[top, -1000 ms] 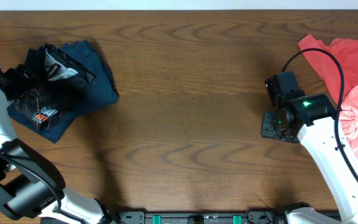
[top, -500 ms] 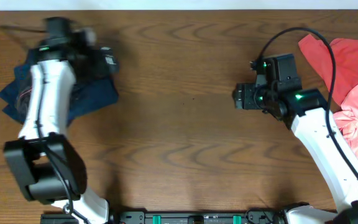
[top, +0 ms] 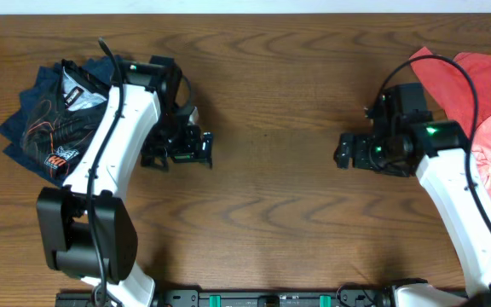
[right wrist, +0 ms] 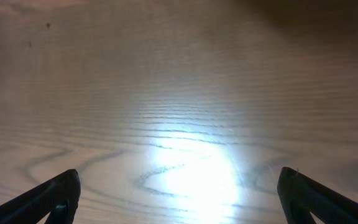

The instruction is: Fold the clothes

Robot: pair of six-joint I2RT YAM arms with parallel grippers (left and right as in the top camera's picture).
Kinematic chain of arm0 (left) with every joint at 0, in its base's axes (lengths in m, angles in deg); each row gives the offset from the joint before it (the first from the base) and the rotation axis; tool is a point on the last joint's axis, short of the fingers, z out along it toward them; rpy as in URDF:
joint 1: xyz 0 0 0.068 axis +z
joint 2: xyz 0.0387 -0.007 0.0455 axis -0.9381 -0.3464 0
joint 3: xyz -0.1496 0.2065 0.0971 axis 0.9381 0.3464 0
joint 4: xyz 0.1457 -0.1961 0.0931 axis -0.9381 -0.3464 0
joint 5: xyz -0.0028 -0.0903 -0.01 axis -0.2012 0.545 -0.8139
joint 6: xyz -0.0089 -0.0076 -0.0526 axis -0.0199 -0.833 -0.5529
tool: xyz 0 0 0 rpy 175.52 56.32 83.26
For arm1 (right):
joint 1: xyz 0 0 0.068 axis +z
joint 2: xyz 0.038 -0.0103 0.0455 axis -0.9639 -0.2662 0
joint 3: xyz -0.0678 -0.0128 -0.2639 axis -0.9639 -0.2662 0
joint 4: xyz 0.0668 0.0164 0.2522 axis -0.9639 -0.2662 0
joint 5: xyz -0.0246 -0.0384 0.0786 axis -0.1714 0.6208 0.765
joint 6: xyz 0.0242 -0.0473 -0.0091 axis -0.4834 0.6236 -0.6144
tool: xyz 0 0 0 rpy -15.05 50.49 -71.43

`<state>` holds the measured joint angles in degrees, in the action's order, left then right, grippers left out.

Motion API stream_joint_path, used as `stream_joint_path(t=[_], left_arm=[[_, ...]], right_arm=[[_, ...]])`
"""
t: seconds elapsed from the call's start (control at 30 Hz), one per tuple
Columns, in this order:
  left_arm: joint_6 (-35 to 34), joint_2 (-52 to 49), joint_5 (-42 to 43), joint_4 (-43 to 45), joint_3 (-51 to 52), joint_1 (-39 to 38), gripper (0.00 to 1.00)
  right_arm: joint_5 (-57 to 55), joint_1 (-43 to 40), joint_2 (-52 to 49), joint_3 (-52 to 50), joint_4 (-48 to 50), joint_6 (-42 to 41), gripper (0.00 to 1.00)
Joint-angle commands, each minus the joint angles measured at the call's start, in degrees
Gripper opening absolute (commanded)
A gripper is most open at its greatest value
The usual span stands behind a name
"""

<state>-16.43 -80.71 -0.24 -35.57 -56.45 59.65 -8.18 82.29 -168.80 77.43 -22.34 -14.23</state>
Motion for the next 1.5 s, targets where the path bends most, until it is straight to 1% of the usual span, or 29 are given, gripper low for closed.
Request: stream_joint_path(t=[0.0, 0.13, 0.2, 0.3, 0.4, 0.47, 0.53, 0.63, 0.8, 1.03, 1.33, 1.47], left_arm=[[1.8, 7.8, -0.6, 2.9, 4.6, -1.6, 0.98], [1.2, 22.3, -1.0, 15.5, 15.7, -2.7, 0.98], [0.2, 31.2, -4.1, 23.2, 22.4, -3.2, 0.98], [-2.1, 48.2, -12.4, 35.0, 34.2, -4.7, 0.98], [-2.0, 61.4, -12.8, 42.3, 42.0, -4.8, 0.98], [-2.0, 68.8, -12.8, 43.9, 44.8, -4.8, 0.98], [-2.0, 74.7, -12.8, 42.0, 45.4, -4.8, 0.98], [-2.0, 82.1, -12.8, 38.9, 45.4, -4.8, 0.98], [-2.0, 87.0, -12.8, 36.7, 45.4, -4.8, 0.98], [-2.0, 87.1, -12.8, 34.0, 45.4, -4.9, 0.98], [-2.0, 87.1, -12.8, 28.9, 45.4, -4.8, 0.98], [-2.0, 87.1, -12.8, 26.3, 45.4, -4.8, 0.98]], right_arm=[[-5.0, 0.3, 6.8, -1.3, 0.7, -2.4, 0.99], [-9.1, 3.0, 18.0, -6.5, 6.2, -2.5, 0.99], [-12.5, 5.3, 25.2, -10.9, 10.7, -2.5, 0.99], [-18.8, 8.8, 36.6, -18.6, 15.8, -2.5, 0.99], [-20.9, 9.6, 45.1, -24.1, 18.9, -2.5, 0.99], [-20.9, 9.6, 48.9, -26.1, 18.3, -2.5, 0.99], [-20.9, 9.5, 51.4, -27.2, 16.4, -2.5, 0.99], [-20.9, 9.6, 53.1, -27.4, 10.8, -2.5, 0.99], [-20.9, 9.6, 53.0, -27.4, 3.8, -2.5, 0.99], [-20.9, 9.6, 53.0, -27.4, -3.5, -2.5, 0.99], [-20.9, 9.6, 53.0, -27.4, -4.8, -2.5, 0.99], [-21.1, 9.0, 55.6, -27.6, -5.3, -1.9, 0.99]])
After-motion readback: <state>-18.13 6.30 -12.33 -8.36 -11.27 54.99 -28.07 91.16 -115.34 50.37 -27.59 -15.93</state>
